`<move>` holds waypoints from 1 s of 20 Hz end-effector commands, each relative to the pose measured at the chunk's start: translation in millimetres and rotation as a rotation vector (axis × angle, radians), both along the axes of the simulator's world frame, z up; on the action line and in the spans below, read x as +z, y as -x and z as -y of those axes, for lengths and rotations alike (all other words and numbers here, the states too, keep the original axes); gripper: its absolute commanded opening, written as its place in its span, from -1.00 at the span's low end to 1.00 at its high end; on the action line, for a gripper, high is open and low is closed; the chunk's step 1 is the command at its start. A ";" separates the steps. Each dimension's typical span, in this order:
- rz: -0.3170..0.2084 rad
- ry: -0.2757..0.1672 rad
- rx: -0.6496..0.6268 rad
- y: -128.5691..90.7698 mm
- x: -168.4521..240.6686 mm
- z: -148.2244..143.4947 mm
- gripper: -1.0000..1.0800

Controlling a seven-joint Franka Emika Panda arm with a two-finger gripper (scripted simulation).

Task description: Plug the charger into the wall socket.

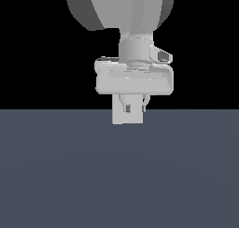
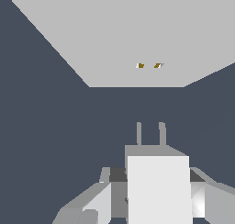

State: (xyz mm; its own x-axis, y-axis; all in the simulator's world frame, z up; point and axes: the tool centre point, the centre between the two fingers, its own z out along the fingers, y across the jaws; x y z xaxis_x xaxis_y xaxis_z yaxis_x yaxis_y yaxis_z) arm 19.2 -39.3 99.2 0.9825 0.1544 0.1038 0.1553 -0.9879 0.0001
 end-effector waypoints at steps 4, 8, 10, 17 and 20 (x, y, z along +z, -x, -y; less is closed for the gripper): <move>-0.001 0.000 0.003 -2.4 0.9 0.0 -1.00; -0.001 0.000 0.002 -2.8 0.8 0.1 -1.00; -0.001 0.000 0.002 -4.8 0.7 -0.3 -1.00; -0.001 0.000 0.002 -22.3 0.7 -3.2 -1.00; -0.001 0.000 0.002 -33.5 0.7 -5.0 -1.00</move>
State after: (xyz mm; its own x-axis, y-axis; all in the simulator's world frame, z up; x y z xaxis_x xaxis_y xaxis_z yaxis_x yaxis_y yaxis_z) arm 47.0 -35.3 99.7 0.9823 0.1567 0.1029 0.1575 -0.9875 -0.0001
